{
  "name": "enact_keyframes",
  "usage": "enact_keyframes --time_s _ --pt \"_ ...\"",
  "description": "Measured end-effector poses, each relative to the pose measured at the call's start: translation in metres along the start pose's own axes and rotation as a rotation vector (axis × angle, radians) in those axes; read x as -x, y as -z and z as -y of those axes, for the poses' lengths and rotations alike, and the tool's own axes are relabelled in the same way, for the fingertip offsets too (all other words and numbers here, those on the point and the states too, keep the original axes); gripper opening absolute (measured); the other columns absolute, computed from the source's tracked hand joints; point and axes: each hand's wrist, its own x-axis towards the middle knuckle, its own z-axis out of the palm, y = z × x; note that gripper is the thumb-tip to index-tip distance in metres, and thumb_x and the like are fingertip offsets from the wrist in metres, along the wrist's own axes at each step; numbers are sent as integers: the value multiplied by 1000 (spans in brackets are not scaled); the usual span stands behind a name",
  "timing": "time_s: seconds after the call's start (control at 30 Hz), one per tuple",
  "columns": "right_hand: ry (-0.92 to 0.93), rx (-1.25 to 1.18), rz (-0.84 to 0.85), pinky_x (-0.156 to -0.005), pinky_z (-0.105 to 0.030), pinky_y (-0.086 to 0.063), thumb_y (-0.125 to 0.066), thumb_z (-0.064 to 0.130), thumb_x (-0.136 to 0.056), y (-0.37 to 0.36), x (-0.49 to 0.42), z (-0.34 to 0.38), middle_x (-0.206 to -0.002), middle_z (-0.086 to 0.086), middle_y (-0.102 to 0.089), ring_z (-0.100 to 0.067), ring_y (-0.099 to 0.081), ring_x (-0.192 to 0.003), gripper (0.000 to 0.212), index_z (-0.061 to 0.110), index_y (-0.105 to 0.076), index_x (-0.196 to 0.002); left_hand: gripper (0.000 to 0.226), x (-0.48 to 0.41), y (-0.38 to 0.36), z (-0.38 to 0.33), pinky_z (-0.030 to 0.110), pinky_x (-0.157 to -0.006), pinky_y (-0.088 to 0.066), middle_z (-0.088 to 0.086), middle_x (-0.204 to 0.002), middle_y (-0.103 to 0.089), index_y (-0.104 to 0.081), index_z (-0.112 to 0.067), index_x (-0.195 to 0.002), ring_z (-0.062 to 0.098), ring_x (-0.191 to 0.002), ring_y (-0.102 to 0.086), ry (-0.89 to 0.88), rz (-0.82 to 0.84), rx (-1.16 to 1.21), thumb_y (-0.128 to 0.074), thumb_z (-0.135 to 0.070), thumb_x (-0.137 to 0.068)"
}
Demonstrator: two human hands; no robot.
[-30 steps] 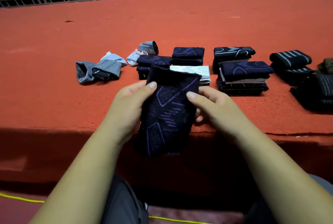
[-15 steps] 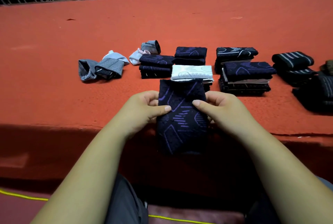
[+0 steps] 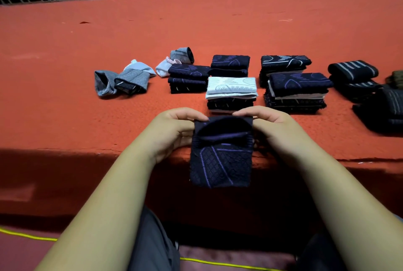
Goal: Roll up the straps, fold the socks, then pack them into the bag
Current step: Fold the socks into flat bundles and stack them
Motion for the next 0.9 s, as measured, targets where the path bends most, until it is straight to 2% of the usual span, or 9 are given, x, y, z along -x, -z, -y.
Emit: enact_keyframes --time_s 0.17,0.33,0.43,0.53,0.67,0.73,0.77,0.83,0.9 --pt "-15 60 -12 -54 -26 -42 -42 -12 -90 0 3 3 -68 -15 -59 -19 -50 -59 44 11 -80 -86 47 0 5 -1 29 -77 -63 23 -104 -58 -77 -18 -84 33 -99 -54 54 52 37 -45 14 -93" --pt "35 95 28 -54 -23 -42 -52 6 -94 3 2 1 -67 -11 -57 -20 -52 -62 26 11 -75 -84 30 2 4 -6 31 -68 -61 13 -95 -71 -63 -13 -91 22 -79 -69 40 45 105 -40 5 -97" --pt "83 136 73 -56 -20 -43 -72 15 -99 1 6 0 -69 -4 -56 -16 -50 -62 14 10 -69 -87 6 4 -2 -6 27 -66 -58 8 -95 -70 -61 -15 -100 18 -75 -69 20 54 80 -59 -9 -101" --pt "121 234 111 -58 -18 -42 -79 8 -93 0 5 -6 -72 9 -58 -8 -50 -65 17 15 -64 -91 42 5 -3 1 25 -69 -57 3 -101 -77 -62 -12 -118 13 -85 -74 21 78 -104 -82 -23 -84" --pt "158 215 125 -67 -35 -47 -81 12 -88 -2 5 -9 -91 3 -65 -19 -55 -77 33 27 -58 -106 56 3 3 5 33 -77 -55 2 -107 -79 -64 -20 -128 14 -93 -73 -42 80 -183 -88 -7 -79" --pt "162 170 92 -87 -53 -55 -83 16 -85 -5 3 -9 -110 -3 -75 -39 -65 -93 49 34 -56 -122 55 2 3 3 39 -87 -58 8 -110 -78 -67 -18 -127 18 -97 -72 -105 59 -113 -86 -3 -78" --pt "144 136 89 -97 -57 -55 -84 14 -88 -6 3 -9 -119 -5 -77 -39 -69 -102 54 33 -56 -130 54 2 3 3 41 -93 -58 11 -111 -78 -67 -15 -127 21 -99 -72 -136 54 -71 -84 1 -78" --pt "101 136 150 -100 -43 -59 -78 9 -95 -5 2 -8 -122 2 -78 -17 -73 -110 45 22 -62 -135 52 2 0 1 39 -95 -58 13 -112 -77 -66 -11 -127 23 -101 -72 -186 48 16 -81 6 -80" --pt "81 200 197 -77 -21 -55 -72 10 -99 -5 3 -6 -104 14 -78 1 -70 -87 29 18 -71 -127 49 2 0 0 41 -95 -57 12 -112 -77 -67 -11 -125 24 -102 -72 -197 26 89 -80 6 -80"
